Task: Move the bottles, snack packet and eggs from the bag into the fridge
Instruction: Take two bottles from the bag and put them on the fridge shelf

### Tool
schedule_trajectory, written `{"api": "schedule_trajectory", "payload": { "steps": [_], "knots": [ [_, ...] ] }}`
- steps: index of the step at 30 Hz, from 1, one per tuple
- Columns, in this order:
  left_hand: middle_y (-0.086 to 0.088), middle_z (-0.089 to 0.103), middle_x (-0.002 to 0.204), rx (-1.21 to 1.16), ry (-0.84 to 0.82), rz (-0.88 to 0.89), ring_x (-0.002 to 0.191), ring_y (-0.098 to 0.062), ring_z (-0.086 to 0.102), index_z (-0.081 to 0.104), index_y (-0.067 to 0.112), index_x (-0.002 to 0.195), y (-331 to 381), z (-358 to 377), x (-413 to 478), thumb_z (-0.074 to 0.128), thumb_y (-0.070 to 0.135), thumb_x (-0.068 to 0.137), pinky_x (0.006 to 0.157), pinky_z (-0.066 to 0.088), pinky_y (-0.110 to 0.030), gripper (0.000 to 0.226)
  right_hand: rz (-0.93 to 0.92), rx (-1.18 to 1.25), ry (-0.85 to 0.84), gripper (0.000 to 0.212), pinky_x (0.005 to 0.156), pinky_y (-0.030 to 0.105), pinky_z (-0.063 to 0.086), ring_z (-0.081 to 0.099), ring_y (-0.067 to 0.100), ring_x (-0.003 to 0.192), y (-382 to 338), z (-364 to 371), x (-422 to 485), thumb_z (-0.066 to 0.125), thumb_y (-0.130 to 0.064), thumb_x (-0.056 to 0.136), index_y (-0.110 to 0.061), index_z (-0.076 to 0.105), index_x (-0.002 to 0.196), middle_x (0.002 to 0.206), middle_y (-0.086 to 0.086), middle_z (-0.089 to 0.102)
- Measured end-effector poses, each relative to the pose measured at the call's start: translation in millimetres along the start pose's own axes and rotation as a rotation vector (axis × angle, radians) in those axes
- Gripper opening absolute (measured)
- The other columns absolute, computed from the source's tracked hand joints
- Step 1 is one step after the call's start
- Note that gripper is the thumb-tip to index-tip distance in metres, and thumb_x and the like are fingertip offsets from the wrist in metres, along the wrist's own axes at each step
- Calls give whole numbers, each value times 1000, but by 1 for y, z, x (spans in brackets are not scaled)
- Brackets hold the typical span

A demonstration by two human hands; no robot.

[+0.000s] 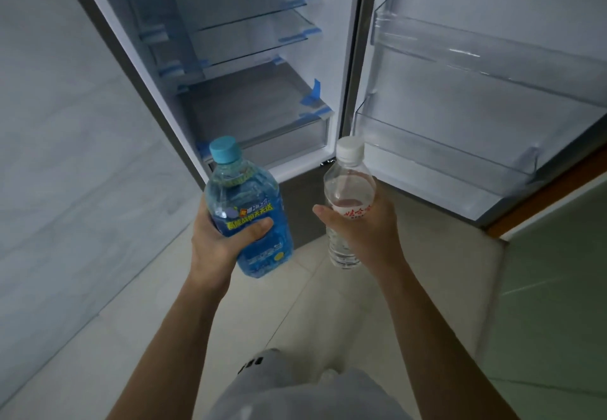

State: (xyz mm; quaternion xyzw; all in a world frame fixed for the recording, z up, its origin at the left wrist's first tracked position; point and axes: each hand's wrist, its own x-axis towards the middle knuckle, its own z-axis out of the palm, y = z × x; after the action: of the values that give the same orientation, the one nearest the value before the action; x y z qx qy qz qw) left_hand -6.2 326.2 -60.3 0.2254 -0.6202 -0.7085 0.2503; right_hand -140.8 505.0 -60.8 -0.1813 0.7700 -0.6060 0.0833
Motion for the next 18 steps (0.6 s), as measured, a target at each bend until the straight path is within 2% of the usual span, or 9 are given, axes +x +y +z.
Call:
{"api": "schedule_trajectory", "payload": {
  "steps": [3,7,10,14,16,18],
  "knots": [
    [-14,71,114,18,53,0,104,-35,70,54,3,126,-3,-1,19,87,24,59,83,59,-46,78,4,16,-43,62,82,23,56,67,8,96,5,10,23,91,-36,66,-24,63,119,102,-9,70],
    [-10,72,112,25,83,-2,104,-33,70,55,5,125,-7,-7,51,86,26,59,84,60,-45,75,9,20,-81,55,77,12,51,65,0,94,7,28,59,92,-29,67,-34,61,113,100,-13,69],
    [-15,70,115,38,85,24,105,-34,70,53,2,127,-7,-15,84,87,25,58,84,60,-46,80,2,29,-102,55,74,5,47,62,-6,94,6,45,92,91,-26,69,-42,56,108,101,-17,66],
    [-11,71,114,50,85,71,103,-29,71,51,-1,127,-1,-26,138,86,25,59,81,61,-40,82,-13,43,-96,61,82,15,54,66,5,99,1,72,144,91,-26,69,-27,58,121,106,-8,68],
    [-8,72,112,44,71,78,103,-29,71,51,-2,126,3,-29,167,86,24,59,80,60,-38,79,-16,44,-90,61,81,13,53,66,6,98,-5,88,172,91,-25,70,-21,59,122,105,-5,69],
    [-6,73,110,28,61,80,101,-29,71,52,-2,125,6,-34,195,86,23,58,78,59,-38,79,-21,43,-74,63,83,19,55,67,10,99,-12,103,198,91,-27,69,-18,60,123,105,-2,70]
  ]
}}
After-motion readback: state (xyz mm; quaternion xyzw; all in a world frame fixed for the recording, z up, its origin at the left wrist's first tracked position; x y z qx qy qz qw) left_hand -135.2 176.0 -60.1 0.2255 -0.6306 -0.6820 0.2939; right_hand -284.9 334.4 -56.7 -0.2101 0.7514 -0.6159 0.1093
